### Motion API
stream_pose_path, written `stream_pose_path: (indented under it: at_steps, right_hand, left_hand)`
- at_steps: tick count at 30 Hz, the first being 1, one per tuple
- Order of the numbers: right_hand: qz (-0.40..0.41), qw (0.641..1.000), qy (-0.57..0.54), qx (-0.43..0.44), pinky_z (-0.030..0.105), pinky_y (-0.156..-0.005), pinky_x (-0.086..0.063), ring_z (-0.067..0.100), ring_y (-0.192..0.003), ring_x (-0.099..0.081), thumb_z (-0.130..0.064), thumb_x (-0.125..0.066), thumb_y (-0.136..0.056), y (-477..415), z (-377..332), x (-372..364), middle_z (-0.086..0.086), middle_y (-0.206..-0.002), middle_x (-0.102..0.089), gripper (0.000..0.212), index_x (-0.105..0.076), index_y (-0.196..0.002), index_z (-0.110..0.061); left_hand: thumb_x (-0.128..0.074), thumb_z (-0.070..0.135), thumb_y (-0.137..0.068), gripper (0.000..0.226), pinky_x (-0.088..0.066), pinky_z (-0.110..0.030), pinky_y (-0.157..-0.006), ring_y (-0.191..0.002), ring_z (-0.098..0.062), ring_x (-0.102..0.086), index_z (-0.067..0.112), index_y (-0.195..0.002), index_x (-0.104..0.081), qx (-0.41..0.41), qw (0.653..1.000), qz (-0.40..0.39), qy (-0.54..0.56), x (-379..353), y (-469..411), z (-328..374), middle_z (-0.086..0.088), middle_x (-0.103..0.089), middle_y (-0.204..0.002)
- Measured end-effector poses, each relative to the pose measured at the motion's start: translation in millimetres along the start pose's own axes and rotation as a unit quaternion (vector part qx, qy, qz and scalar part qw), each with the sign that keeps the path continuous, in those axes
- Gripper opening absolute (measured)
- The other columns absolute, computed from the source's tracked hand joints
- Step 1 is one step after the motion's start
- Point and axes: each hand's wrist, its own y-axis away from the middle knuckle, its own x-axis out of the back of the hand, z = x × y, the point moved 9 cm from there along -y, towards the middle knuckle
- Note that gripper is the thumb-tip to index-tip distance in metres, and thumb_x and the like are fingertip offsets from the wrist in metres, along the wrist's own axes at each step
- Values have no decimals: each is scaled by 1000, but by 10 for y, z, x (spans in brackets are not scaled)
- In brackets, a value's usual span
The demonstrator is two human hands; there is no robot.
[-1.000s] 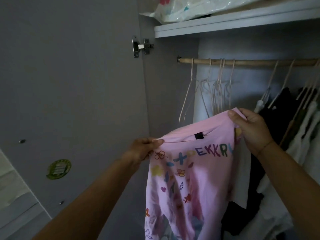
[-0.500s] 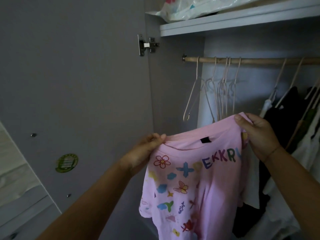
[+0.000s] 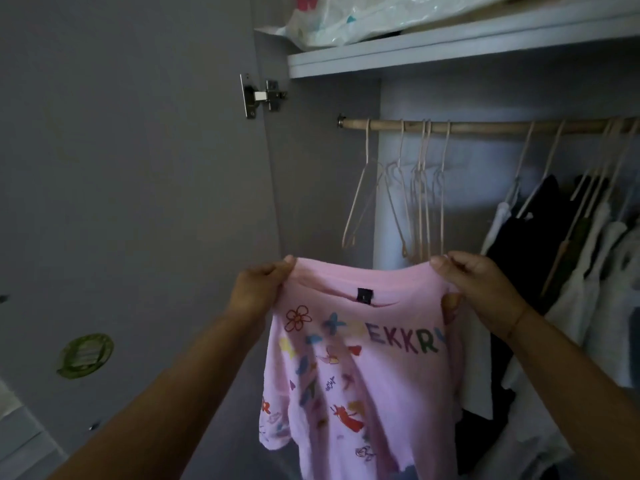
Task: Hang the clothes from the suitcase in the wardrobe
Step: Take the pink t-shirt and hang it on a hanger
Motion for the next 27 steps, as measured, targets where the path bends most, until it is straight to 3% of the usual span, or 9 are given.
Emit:
stream_pose_path:
  at_steps: [3,6,8,10,13,18,21,24,27]
  right_hand:
    - [32,999,-3,-2,12,-61,-51,1,-60,-63,-13,-49,-94,-239,-163,81,-4,-64,-68,22,-61,-76,-10]
    - [148,989,-6,8,36,-79,-53,29,-80,-65,-18,-54,-92,-816,-232,403,19,-82,-65,21,-63,-79,-4]
    - [201,979,27,-27,42,-78,-50,39,-88,-62,-21,-52,-90,-1170,-179,536,29,-89,-62,32,-63,-93,8]
    - [203,974,75,-73,28,-71,-41,30,-93,-61,-25,-50,-93,-1463,-46,564,21,-93,-62,39,-63,-104,11]
    - [186,965,123,-140,26,-74,-39,35,-109,-59,-35,-50,-94,-1748,193,567,23,-117,-61,52,-56,-120,10]
    - [169,970,30,-170,14,-40,-44,9,-52,-51,-12,-45,-96,-1984,368,582,2,-70,-44,16,-47,-112,-14]
    - [197,965,70,-158,20,-53,-38,9,-57,-39,-16,-42,-96,-2069,351,670,-2,-69,-39,5,-46,-97,-19]
    - [231,966,0,-113,19,-52,-36,10,-56,-40,-18,-49,-94,-2076,324,710,-3,-65,-45,22,-55,-73,-22]
    - [255,960,-95,-63,11,-42,-35,6,-52,-42,-13,-50,-94,-1889,232,704,-4,-65,-47,15,-62,-87,-17]
  left_hand:
    - [-62,40,-88,48,-44,-31,-70,-70,-18,-53,-7,-80,-62,-34,996,-60,58,-265,10,240,-12,-61,-74]
    - [-63,36,-87,45,-43,-36,-72,-71,-24,-53,-9,-80,-58,-59,983,-140,103,-550,102,476,-21,-60,-77]
    - [-61,31,-89,41,-45,-31,-67,-67,-23,-53,-9,-79,-59,-75,981,-154,93,-645,119,582,-20,-62,-73]
    - [-59,29,-90,38,-45,-29,-64,-63,-21,-54,-7,-78,-60,-89,982,-151,70,-674,98,641,-19,-63,-70]
    - [-58,33,-89,43,-45,-31,-65,-61,-21,-56,-8,-78,-59,-96,981,-161,44,-688,35,685,-23,-65,-70]
    - [-60,41,-83,34,-46,-29,-61,-56,-20,-58,12,-66,-65,-89,979,-180,31,-686,-113,705,-15,-66,-65]
    - [-58,38,-86,33,-47,-26,-57,-53,-18,-59,15,-64,-64,-77,980,-179,27,-664,-176,664,-12,-67,-64]
    - [-58,42,-80,38,-50,-25,-57,-57,-23,-60,5,-75,-64,-70,980,-182,37,-662,-190,617,-18,-67,-69]
    - [-57,32,-87,33,-50,-23,-55,-61,-25,-60,0,-81,-63,-58,980,-182,58,-657,-195,527,-21,-66,-73]
